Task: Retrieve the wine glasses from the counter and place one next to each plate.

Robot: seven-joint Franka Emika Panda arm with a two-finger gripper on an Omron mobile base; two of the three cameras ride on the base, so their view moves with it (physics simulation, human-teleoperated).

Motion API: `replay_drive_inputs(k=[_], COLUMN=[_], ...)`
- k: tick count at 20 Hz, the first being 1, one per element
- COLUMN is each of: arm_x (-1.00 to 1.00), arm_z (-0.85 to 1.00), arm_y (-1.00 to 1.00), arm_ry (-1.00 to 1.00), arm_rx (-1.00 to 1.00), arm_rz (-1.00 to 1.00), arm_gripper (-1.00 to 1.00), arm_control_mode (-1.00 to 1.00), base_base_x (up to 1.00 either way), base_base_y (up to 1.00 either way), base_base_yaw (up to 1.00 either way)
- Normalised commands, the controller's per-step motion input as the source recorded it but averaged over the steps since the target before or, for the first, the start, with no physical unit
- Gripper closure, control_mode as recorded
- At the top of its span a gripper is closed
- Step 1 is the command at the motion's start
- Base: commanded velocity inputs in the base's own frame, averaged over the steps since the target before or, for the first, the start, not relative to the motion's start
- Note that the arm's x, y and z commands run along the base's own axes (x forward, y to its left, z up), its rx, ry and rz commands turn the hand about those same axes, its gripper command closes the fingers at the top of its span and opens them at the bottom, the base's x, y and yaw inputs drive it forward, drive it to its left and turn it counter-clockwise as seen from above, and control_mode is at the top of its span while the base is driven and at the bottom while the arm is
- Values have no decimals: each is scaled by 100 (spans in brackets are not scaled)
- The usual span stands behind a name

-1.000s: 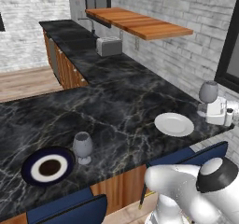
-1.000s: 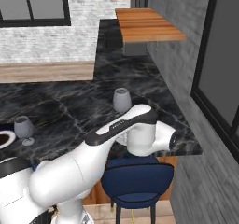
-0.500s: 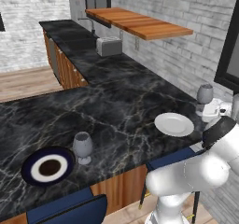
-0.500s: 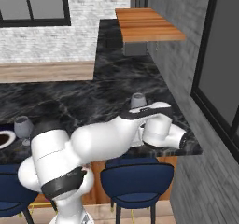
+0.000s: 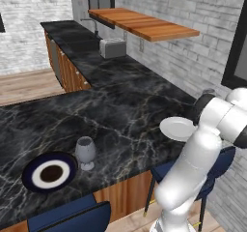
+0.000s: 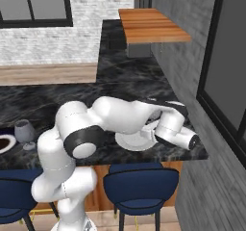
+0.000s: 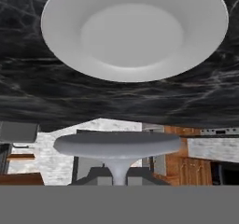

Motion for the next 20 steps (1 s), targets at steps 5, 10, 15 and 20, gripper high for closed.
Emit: replay_drive_inputs(k=[5, 10, 15, 20], arm_x=[50, 26, 16, 27], arm_z=[-41, -41, -33, -28], arm_y=[-69, -73, -63, -16], arm_ry=[1, 0, 0, 0], arm_rx=[1, 3, 2, 0], arm_rz=[6, 18, 16, 5], arm_gripper=[100, 100, 100, 100], arm_control_mode=[-100, -100, -100, -100], base_base_x=[0, 0, 0, 0], base_base_y=[0, 0, 0, 0], base_base_yaw=[0, 0, 0, 0])
